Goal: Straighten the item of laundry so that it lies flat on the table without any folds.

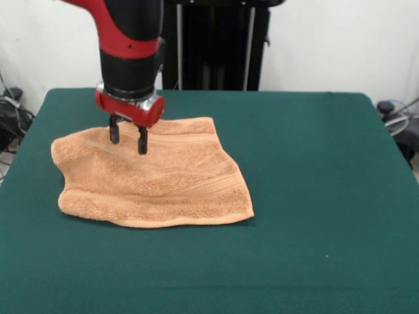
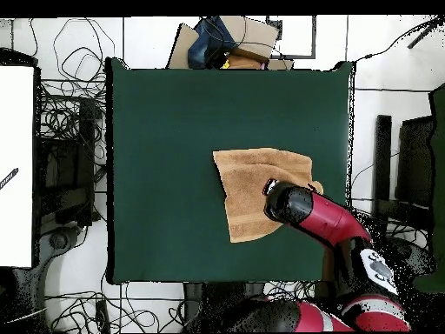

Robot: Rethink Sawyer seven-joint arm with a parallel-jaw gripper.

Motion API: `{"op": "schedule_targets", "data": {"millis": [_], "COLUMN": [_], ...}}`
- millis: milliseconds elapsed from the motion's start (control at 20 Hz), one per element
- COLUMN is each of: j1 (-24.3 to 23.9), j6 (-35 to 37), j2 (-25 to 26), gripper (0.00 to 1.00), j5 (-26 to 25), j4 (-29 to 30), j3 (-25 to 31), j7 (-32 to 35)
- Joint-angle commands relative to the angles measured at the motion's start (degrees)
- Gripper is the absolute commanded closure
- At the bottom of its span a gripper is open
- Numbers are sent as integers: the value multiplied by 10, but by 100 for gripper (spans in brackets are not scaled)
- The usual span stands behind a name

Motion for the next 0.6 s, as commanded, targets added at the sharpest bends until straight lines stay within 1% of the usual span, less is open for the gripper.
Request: {"op": "schedule_targets", "data": {"millis": [50,300,600], "j1": [19,26,25], "j6": [85,105,67], "j2": [27,41,64], "gripper": [0,0,0], "j5": [-9,-5,-14], "j4": [-91,-119,-119], "j3": [28,26,26], "j7": [28,36,47]}}
